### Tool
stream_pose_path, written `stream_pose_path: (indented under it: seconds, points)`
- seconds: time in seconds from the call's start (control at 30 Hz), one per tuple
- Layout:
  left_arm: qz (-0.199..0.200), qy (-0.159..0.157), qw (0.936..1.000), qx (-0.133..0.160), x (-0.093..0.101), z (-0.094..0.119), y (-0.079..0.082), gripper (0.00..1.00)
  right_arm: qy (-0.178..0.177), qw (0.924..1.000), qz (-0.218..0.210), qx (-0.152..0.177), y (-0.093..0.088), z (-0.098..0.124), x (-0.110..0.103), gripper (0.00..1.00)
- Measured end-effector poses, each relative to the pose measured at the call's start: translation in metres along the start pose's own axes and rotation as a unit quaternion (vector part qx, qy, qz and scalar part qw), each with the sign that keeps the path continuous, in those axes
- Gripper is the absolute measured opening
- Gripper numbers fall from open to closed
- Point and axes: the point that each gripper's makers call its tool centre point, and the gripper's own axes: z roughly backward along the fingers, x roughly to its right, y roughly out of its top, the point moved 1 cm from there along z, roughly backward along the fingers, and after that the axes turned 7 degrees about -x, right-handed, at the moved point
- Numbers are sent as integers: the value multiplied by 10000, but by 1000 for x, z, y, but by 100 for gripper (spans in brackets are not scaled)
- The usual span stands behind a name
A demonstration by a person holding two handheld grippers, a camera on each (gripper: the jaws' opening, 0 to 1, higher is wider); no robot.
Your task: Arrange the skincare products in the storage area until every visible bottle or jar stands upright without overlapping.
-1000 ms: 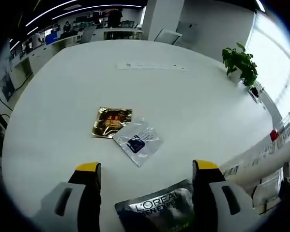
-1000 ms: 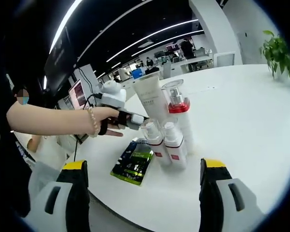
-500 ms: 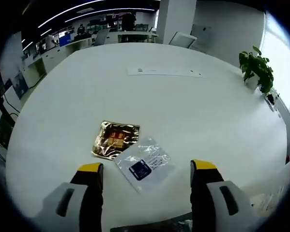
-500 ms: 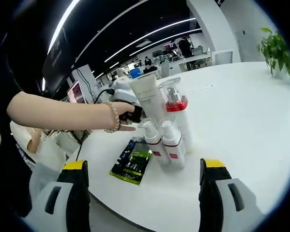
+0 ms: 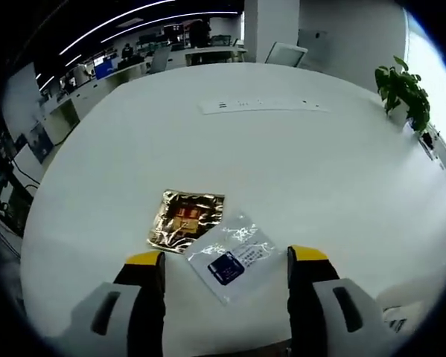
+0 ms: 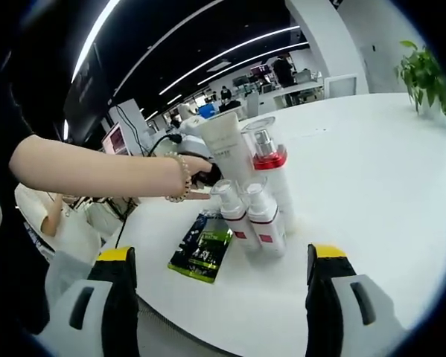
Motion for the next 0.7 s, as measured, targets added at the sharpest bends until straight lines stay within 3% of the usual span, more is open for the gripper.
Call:
stream_pose_path:
  seconds: [0.4, 0.7]
  points:
    - [-211, -147, 9997, 44, -10, -6, 0, 34, -5, 10000, 0, 3, 0, 0, 0, 94]
    - [-364, -263, 9990, 67, -9, -7, -1, 34, -4, 10000, 17, -20, -1, 0, 0, 94]
